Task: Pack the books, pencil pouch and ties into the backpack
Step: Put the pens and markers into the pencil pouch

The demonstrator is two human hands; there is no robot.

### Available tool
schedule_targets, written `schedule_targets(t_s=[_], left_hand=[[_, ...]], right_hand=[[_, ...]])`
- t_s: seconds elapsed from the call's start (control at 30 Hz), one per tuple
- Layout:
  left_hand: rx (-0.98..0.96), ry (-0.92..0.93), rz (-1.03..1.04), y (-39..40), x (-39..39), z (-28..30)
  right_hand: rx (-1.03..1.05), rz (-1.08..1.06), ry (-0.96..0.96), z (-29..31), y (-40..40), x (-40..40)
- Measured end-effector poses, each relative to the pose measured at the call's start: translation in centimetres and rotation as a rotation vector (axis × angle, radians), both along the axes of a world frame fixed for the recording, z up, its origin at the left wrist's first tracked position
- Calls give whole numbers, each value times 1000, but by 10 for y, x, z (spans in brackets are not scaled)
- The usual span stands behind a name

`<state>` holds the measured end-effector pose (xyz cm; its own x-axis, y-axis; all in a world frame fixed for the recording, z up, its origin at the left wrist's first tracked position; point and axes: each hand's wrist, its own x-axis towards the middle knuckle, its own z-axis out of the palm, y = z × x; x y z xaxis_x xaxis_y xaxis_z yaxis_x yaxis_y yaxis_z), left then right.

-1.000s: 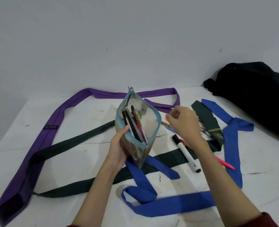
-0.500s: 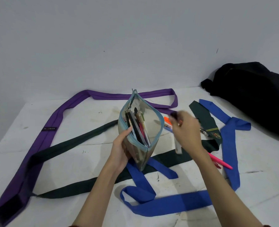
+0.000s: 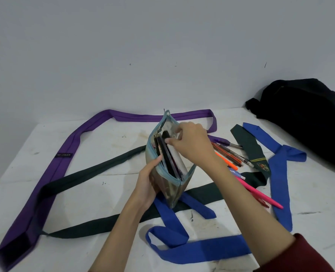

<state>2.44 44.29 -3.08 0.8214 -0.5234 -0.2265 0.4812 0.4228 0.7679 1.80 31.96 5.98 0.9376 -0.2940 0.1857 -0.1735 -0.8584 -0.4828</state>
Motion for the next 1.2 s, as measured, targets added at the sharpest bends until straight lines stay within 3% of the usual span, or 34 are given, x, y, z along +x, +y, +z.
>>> schedule_targets(t_s=[0.1,0.23,0.3,0.5,0.7,0.93,1.03,1.1,1.2], left_hand=[[22,5,4,0,1,0],[24,24,7,1,2,-1],[22,36,2,1,2,-1],[9,6,-10,0,0,-1],[-4,-5,-10,0,1,-2],[13,-17,-1,-3,-1,-3],[4,1,-5,-3,-1,-2],[1,6,-12,-2,-1,-2],[14,8,-14,-2,-1,-4]], right_hand=[[-61,-35,-12,0,-3,-2],[115,-131,-220,7,-29,-19],[121,-211,-210,-1,-53,-30],[-144,-257,459,-46,-108,-66],[-147,-178,572,-59,-109,-77],[-418,-185,325,-73,-88,-75],[-443,-90,247,-78,-84,-69],[-290,-119,152,-76,-83,-63],[95,-200,-141,-58,-79,-55]])
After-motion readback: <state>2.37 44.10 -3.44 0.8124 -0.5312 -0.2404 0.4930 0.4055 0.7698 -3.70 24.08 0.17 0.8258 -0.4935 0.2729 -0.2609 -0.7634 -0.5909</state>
